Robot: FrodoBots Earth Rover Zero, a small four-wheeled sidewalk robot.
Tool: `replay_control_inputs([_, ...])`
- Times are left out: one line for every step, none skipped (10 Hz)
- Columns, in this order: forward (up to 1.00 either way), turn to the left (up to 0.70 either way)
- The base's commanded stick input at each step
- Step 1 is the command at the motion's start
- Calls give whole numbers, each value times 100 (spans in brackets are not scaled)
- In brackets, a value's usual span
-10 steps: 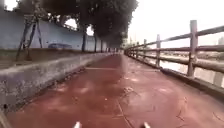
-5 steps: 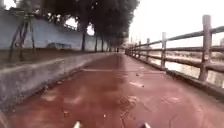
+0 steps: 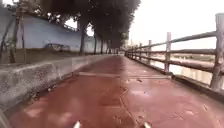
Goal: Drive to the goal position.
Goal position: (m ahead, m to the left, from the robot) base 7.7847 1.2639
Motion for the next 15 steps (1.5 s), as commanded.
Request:
replay_control_inputs([70,0])
replay_control_inputs([70,0])
replay_control_inputs([70,0])
replay_control_inputs([70,0])
replay_control_inputs([70,0])
replay_control_inputs([70,0])
replay_control_inputs([70,0])
replay_control_inputs([70,0])
replay_control_inputs([70,0])
replay_control_inputs([70,0])
replay_control_inputs([70,0])
replay_control_inputs([70,0])
replay_control_inputs([70,0])
replay_control_inputs([70,0])
replay_control_inputs([70,0])
